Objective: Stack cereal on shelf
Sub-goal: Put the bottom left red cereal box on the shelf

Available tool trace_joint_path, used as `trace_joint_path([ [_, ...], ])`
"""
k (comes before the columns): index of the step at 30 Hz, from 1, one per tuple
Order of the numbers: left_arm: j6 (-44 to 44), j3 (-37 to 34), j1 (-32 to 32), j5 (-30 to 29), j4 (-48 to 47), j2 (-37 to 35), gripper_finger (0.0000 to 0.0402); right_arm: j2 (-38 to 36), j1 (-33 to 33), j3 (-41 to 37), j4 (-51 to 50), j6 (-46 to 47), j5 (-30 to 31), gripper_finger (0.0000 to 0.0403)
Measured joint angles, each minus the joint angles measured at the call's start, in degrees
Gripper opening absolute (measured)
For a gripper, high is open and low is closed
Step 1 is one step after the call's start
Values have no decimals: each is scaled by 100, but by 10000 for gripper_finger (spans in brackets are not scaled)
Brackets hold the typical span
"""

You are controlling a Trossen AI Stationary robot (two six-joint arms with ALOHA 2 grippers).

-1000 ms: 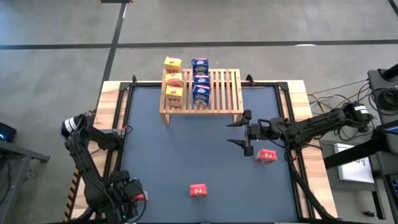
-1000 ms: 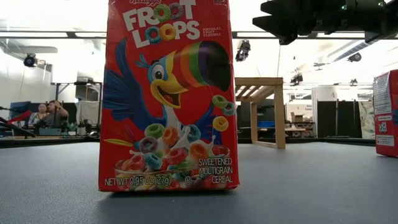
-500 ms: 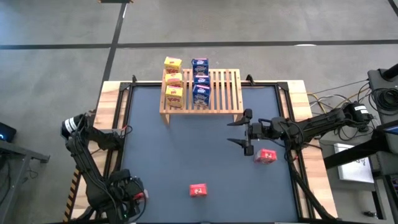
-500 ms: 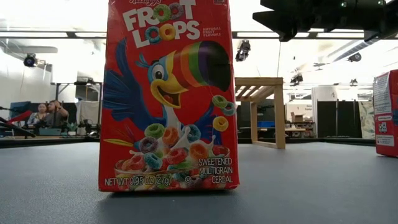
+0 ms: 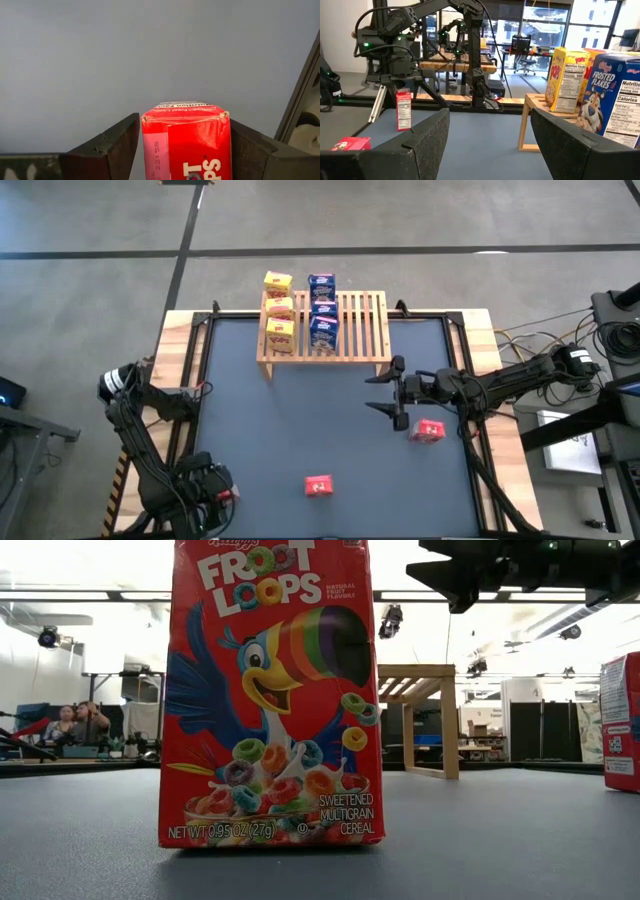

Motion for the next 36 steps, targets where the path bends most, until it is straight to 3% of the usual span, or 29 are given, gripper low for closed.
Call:
trace_joint_path([
  [36,-1,-2,0,17,23,0,231,7,0,-2,-247,189,-152,270],
])
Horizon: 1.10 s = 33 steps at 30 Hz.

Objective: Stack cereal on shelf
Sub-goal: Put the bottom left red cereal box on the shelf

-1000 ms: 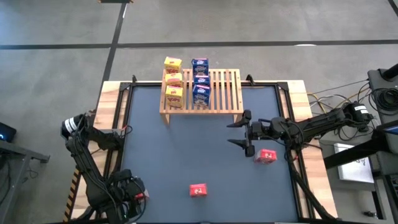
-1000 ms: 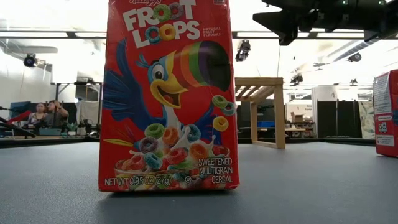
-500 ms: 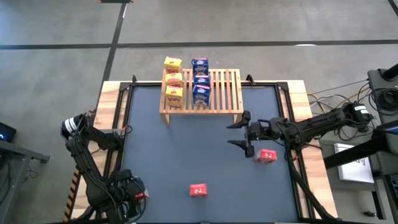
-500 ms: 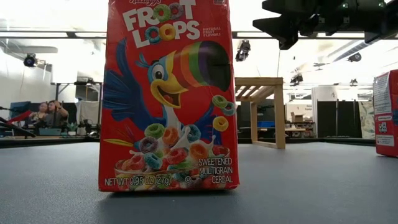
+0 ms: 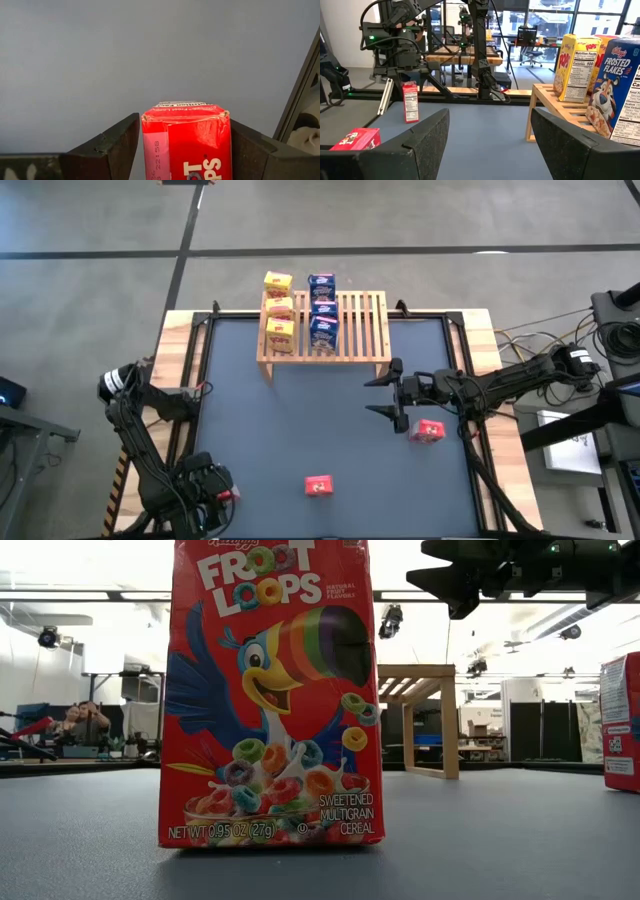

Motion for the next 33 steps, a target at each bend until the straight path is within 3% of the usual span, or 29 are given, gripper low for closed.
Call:
trace_joint_path([
  [5,0,0,0,2,-2,0,219,0,0,1,0,-3,2,270],
  [11,0,0,0,4,2,0,153,0,0,2,0,-33,2,270],
  [15,2,0,0,4,0,-2,130,0,0,1,2,-30,4,270],
  [28,277,190,161,-67,-363,-371,170,7,0,116,340,223,-146,270],
  [33,894,915,464,-938,-1180,-409,168,102,24,784,-272,258,-381,270],
])
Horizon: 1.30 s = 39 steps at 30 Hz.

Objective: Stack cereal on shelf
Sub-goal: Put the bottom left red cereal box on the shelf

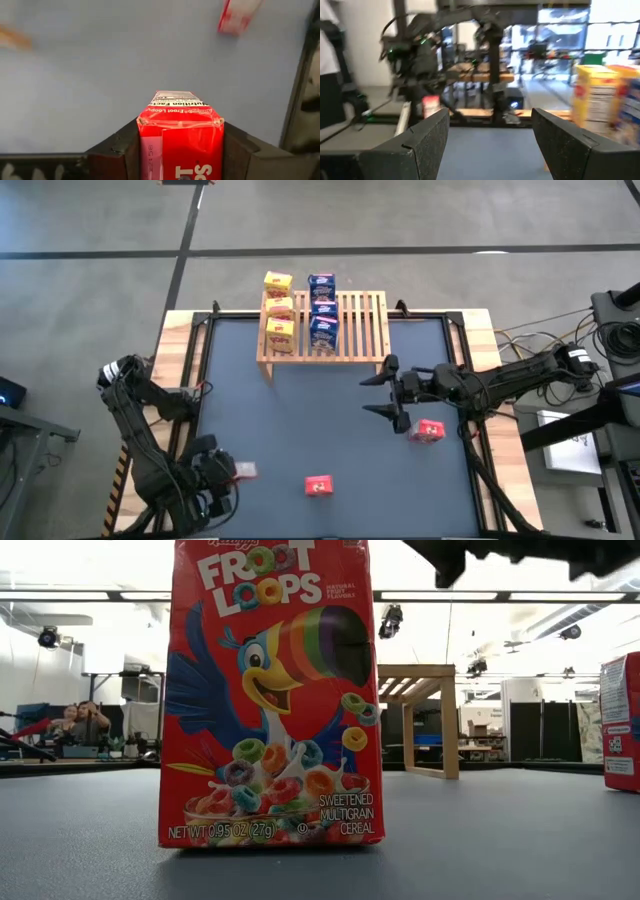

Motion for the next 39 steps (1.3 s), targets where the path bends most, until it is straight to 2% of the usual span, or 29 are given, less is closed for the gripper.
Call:
trace_joint_path([
  [4,872,517,313,-673,-283,0,166,459,128,673,-677,-6,-180,270],
  [9,1719,1000,849,-725,-394,2,166,1330,258,1382,-1109,-28,-182,270],
  [17,2341,1402,1513,-914,-368,2,166,2669,511,2373,-1050,-218,-28,270],
  [23,2438,1402,1663,-936,-299,2,166,3379,511,3107,-1208,-163,-6,270],
  [29,2762,1402,1658,-1211,211,4,166,3969,511,3789,-1506,-164,-9,270],
  [39,2960,1396,1662,-1364,352,5,166,4302,511,4265,-1545,-153,-22,270],
])
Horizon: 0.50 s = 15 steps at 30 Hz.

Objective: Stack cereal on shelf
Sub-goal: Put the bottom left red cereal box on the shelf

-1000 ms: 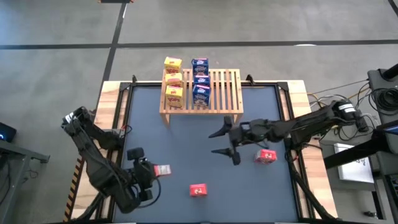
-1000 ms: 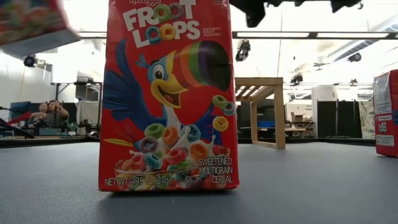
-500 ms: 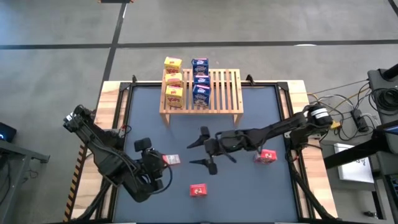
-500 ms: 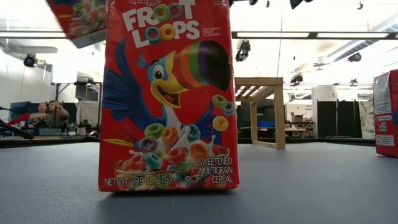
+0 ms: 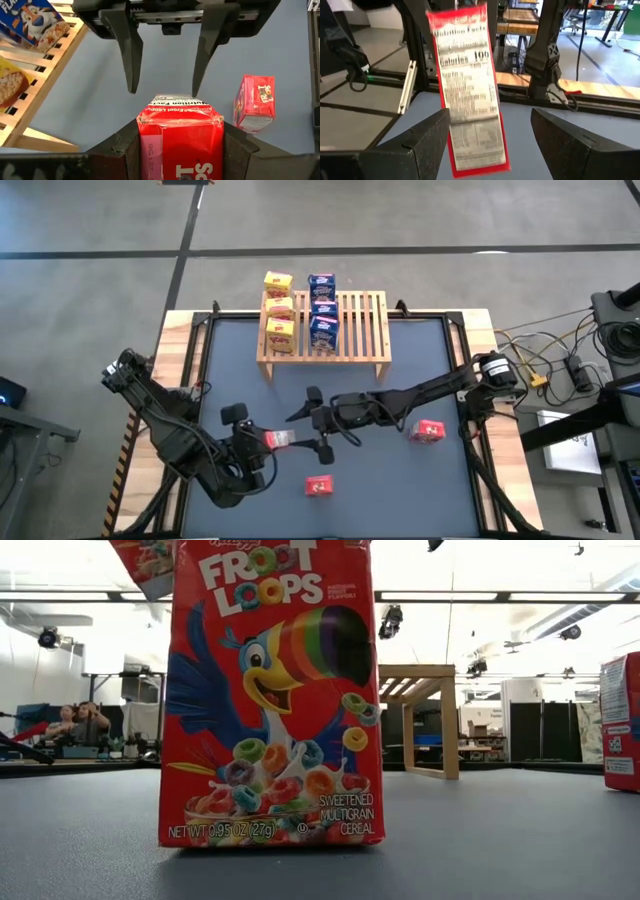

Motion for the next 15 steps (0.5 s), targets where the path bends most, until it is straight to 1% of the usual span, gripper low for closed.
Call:
trace_joint_path([
  [5,70,-4,29,-150,68,2,166,-11,0,10,21,4,-11,280],
  [8,144,-4,35,-298,101,2,166,-11,1,3,18,82,-54,295],
  [15,500,-7,44,-437,416,2,166,24,2,-11,18,98,-64,334],
])
